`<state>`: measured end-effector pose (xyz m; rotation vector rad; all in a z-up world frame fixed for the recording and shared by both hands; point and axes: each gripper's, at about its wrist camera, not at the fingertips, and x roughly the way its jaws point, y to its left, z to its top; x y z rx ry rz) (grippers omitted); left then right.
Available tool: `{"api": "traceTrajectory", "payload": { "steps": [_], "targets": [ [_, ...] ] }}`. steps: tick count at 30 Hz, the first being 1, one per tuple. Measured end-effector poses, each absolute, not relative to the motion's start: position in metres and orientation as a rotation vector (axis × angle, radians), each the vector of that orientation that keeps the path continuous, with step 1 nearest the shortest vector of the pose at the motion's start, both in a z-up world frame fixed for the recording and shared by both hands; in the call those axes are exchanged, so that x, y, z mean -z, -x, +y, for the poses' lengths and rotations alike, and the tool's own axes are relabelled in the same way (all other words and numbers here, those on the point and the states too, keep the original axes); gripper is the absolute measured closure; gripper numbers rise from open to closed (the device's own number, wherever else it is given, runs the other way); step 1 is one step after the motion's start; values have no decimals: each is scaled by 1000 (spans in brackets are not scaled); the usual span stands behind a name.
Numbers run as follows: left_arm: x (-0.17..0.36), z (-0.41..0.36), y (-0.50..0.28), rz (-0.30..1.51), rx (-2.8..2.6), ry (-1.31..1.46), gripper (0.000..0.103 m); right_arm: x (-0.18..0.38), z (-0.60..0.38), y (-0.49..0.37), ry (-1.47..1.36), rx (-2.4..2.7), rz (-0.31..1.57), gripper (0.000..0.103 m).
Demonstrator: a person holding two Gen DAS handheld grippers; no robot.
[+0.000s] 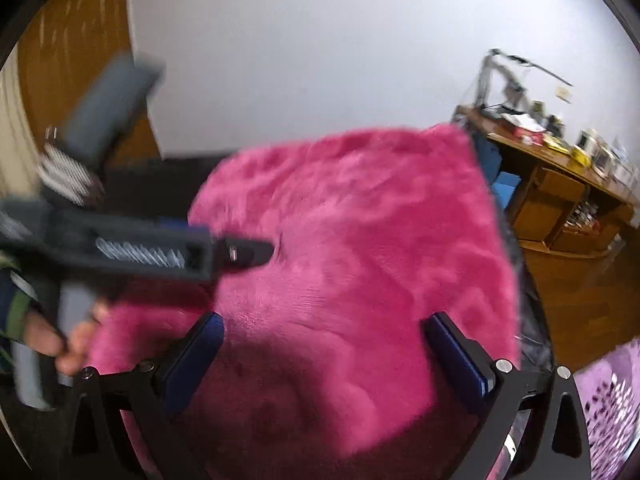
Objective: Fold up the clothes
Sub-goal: 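Lower the jacket onto the bed and open both grippers, then pat the folded jacket square with both open grippers and withdraw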
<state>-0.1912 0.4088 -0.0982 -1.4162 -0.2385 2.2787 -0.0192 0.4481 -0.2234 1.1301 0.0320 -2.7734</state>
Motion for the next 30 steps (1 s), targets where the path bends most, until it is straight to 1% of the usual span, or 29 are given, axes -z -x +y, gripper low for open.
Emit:
{"api": "traceTrajectory", "payload": {
  "steps": [5, 7, 11, 14, 16, 21, 26, 30],
  "targets": [
    [78, 390, 184, -422, -2253, 1426, 16, 211, 472, -31, -1130, 2843, 43, 0],
    [66, 385, 172, -443, -2246, 1391, 16, 213, 479, -50, -1160, 2849, 46, 0],
    [54, 392, 136, -388, -2217, 1341, 16, 222, 488, -82, -1219, 2875, 63, 0],
    [45, 398, 109, -347, -2195, 1304, 16, 227, 488, -88, -1249, 2885, 64, 0],
    [50, 407, 97, -266, -2198, 1300, 16, 232, 484, -84, -1274, 2885, 103, 0],
    [76, 415, 104, -146, -2242, 1365, 16, 248, 472, -61, -1330, 2883, 233, 0],
    [87, 420, 108, -69, -2264, 1369, 16, 264, 469, -44, -1433, 2847, 191, 0],
    [88, 420, 105, -64, -2273, 1376, 15, 267, 471, -44, -1460, 2827, 176, 0]
  ]
}}
